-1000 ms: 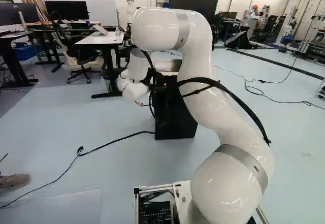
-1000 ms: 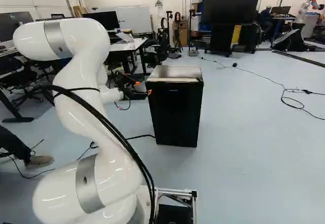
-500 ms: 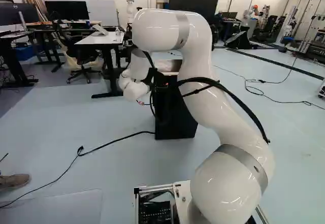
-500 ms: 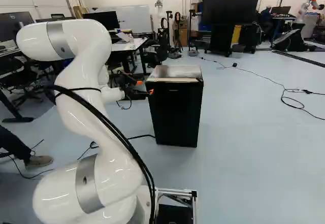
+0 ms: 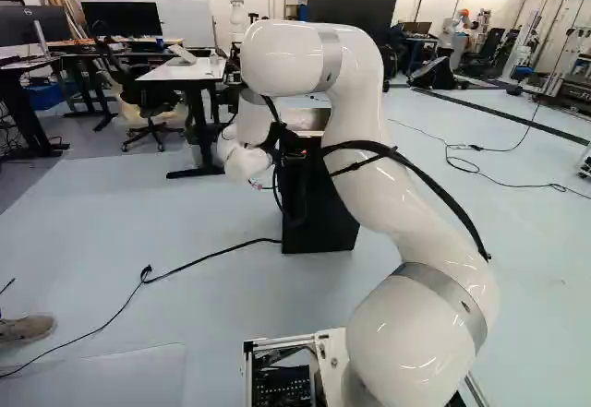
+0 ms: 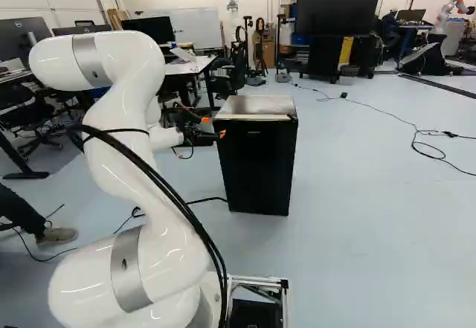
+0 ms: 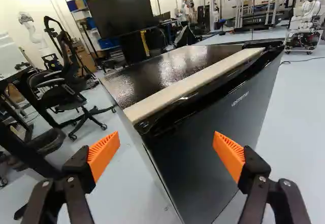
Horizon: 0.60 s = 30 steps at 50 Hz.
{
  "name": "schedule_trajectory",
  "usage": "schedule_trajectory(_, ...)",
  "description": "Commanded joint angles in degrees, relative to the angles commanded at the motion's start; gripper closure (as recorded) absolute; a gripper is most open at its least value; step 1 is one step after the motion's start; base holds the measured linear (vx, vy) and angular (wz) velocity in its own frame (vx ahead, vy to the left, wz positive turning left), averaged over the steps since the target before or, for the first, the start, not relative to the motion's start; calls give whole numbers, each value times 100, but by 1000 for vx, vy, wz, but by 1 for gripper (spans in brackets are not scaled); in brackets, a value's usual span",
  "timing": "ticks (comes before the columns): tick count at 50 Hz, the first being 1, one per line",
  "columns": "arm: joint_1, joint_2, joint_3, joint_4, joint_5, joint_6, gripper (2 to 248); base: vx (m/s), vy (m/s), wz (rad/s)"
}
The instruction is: Open the fridge door
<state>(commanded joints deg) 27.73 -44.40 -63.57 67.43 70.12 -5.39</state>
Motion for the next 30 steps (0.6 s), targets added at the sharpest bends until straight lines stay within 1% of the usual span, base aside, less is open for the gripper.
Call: schedule_trajectory(30, -28, 2, 3, 119, 0, 0, 3, 0, 0, 0)
